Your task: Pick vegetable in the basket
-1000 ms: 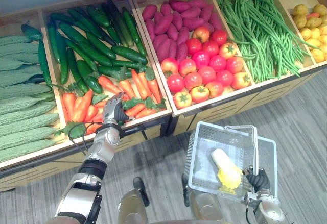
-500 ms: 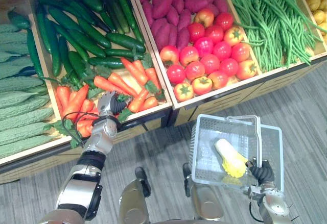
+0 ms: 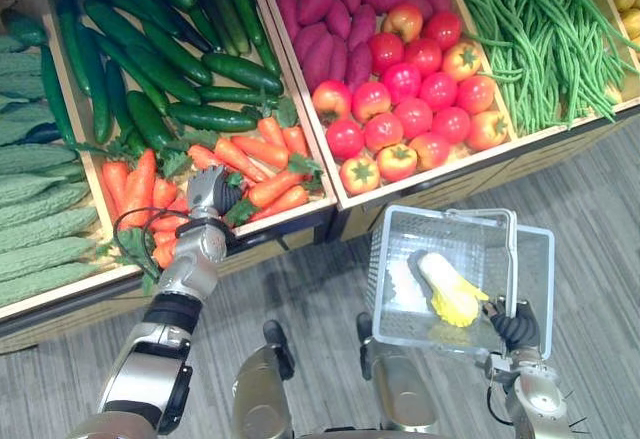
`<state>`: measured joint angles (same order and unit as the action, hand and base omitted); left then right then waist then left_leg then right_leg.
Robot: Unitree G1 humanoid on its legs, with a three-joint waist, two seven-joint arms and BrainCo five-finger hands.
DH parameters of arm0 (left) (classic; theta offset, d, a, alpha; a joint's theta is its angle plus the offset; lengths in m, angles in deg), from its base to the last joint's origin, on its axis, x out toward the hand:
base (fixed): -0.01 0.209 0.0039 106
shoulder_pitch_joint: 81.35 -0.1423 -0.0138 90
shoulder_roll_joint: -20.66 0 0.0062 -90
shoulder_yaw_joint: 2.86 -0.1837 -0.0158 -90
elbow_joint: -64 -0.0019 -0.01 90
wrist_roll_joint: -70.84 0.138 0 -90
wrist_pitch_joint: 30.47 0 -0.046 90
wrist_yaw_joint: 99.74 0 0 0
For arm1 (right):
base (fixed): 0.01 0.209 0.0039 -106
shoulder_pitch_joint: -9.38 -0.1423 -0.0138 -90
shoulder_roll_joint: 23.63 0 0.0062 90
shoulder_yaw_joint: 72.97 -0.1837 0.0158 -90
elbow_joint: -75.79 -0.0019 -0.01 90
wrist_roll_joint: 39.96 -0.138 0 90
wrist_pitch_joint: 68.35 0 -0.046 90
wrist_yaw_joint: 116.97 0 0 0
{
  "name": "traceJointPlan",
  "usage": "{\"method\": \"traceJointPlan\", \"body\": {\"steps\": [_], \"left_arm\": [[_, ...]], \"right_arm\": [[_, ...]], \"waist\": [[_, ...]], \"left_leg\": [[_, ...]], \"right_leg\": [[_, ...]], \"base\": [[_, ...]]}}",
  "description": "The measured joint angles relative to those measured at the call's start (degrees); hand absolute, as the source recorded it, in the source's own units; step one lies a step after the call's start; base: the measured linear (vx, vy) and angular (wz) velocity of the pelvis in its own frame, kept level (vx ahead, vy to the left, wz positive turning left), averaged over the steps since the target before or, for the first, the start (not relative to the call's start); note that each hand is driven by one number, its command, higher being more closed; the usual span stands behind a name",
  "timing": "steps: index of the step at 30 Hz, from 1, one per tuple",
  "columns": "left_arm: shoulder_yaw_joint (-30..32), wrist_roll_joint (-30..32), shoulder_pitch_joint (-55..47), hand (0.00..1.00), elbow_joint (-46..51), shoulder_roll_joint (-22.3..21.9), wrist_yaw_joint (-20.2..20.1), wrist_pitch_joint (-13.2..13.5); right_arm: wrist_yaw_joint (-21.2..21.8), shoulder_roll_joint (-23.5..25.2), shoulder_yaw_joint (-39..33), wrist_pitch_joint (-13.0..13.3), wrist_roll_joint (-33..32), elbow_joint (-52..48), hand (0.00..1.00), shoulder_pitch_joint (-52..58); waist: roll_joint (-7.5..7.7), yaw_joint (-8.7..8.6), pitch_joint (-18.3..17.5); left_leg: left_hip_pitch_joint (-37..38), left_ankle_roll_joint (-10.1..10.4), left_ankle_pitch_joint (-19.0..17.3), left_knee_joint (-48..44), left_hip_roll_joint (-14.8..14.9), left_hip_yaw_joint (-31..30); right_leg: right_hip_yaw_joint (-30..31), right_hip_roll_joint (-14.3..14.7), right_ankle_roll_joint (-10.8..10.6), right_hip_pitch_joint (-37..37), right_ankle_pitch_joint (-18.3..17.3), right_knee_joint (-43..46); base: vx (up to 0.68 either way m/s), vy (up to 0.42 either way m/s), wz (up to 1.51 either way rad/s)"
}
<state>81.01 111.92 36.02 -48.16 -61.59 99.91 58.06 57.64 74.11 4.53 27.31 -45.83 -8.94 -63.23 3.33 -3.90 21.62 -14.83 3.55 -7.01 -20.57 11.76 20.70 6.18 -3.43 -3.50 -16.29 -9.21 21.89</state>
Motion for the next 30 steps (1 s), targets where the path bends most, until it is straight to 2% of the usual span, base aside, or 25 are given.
{"method": "traceJointPlan", "body": {"steps": [2,5,11,15,18,21,23,27,28,30], "left_arm": [[0.5,0.0,-1.8,1.00,8.9,0.0,2.3,0.0],[2.0,0.0,-3.0,1.00,16.0,-0.1,4.4,0.2],[4.7,0.0,-4.6,1.00,20.9,-2.0,6.6,-0.2],[6.1,-0.7,-8.5,1.00,28.9,-6.2,8.0,0.5],[6.2,-5.6,-12.3,1.00,33.2,-11.3,8.7,3.0],[5.5,-8.6,-16.1,1.00,37.0,-14.2,9.6,4.8],[3.7,-10.9,-18.7,1.00,39.1,-16.8,9.5,6.5],[-1.2,-13.7,-19.7,1.00,39.9,-19.4,9.2,7.8],[-2.4,-14.1,-20.0,1.00,40.0,-20.2,9.2,8.3],[-5.2,-14.6,-20.5,1.00,40.0,-20.3,8.6,8.8]], "right_arm": [[-0.1,1.0,0.0,0.0,0.0,0.0,1.00,0.0],[-0.3,1.3,-0.1,0.2,0.0,0.1,1.00,0.7],[-0.5,1.4,-0.8,0.4,0.0,2.4,1.00,0.8],[-0.5,2.3,-1.2,0.1,0.0,4.7,1.00,1.2],[-0.5,3.4,-1.2,-0.2,0.0,4.6,1.00,1.7],[-0.6,3.4,-1.2,-0.5,0.0,3.0,1.00,1.4],[-0.7,3.4,-1.2,-1.3,0.3,-2.2,1.00,2.0],[-1.0,3.4,-0.8,-1.6,0.8,-10.2,1.00,2.3],[-1.0,3.4,-0.5,-1.6,0.8,-11.6,1.00,2.1],[-1.2,3.5,0.4,-1.5,0.9,-13.1,1.00,1.4]], "waist": [[0.00,0.09,0.0],[-0.05,-0.03,-0.1],[-0.25,-0.09,-0.2],[-0.38,-0.42,-2.7],[-0.13,-0.97,-4.6],[-0.29,-0.66,-5.2],[-0.65,-0.46,-5.8],[-0.71,-0.73,-6.7],[-0.66,-1.18,-6.8],[-0.38,-1.62,-7.0]], "left_leg": [[1.0,0.0,0.0,0.3,-0.1,0.0],[2.5,0.0,0.0,0.7,-0.6,-0.2],[3.3,0.0,0.0,0.7,-1.1,-0.5],[3.7,-0.1,0.0,1.0,-1.5,-0.3],[5.6,0.0,-0.2,1.2,-1.5,1.1],[7.0,0.4,-2.7,-1.5,0.4,4.5],[8.1,0.7,-6.1,-5.2,3.3,9.5],[10.3,0.7,-9.5,-9.5,6.5,17.8],[11.3,0.6,-9.9,-10.0,7.5,20.1],[13.7,0.3,-10.3,-10.1,8.1,24.7]], "right_leg": [[0.0,0.0,-0.1,0.9,-0.1,0.1],[-0.3,-0.1,-0.5,2.3,-0.5,0.2],[-0.4,0.0,-0.6,2.9,-0.7,0.6],[0.1,-0.3,-0.6,3.1,-0.7,0.4],[1.9,-0.1,-0.8,4.1,-0.5,0.0],[5.2,1.6,-1.3,4.1,-0.1,-0.1],[10.4,4.2,-1.9,3.1,0.6,0.2],[17.4,7.2,-2.9,0.7,2.0,0.8],[16.2,6.8,-2.6,-0.2,2.2,0.7],[5.1,1.6,-0.1,-2.1,2.6,0.3]], "base": [[0.00,0.000,0.00],[0.00,-0.005,0.04],[-0.02,-0.007,0.01],[0.00,0.006,-0.02],[0.00,0.019,-0.24],[-0.04,0.023,-0.72],[-0.08,0.065,-1.23],[-0.04,0.079,-1.25],[-0.02,0.056,-1.20],[-0.02,0.081,-1.18]]}}
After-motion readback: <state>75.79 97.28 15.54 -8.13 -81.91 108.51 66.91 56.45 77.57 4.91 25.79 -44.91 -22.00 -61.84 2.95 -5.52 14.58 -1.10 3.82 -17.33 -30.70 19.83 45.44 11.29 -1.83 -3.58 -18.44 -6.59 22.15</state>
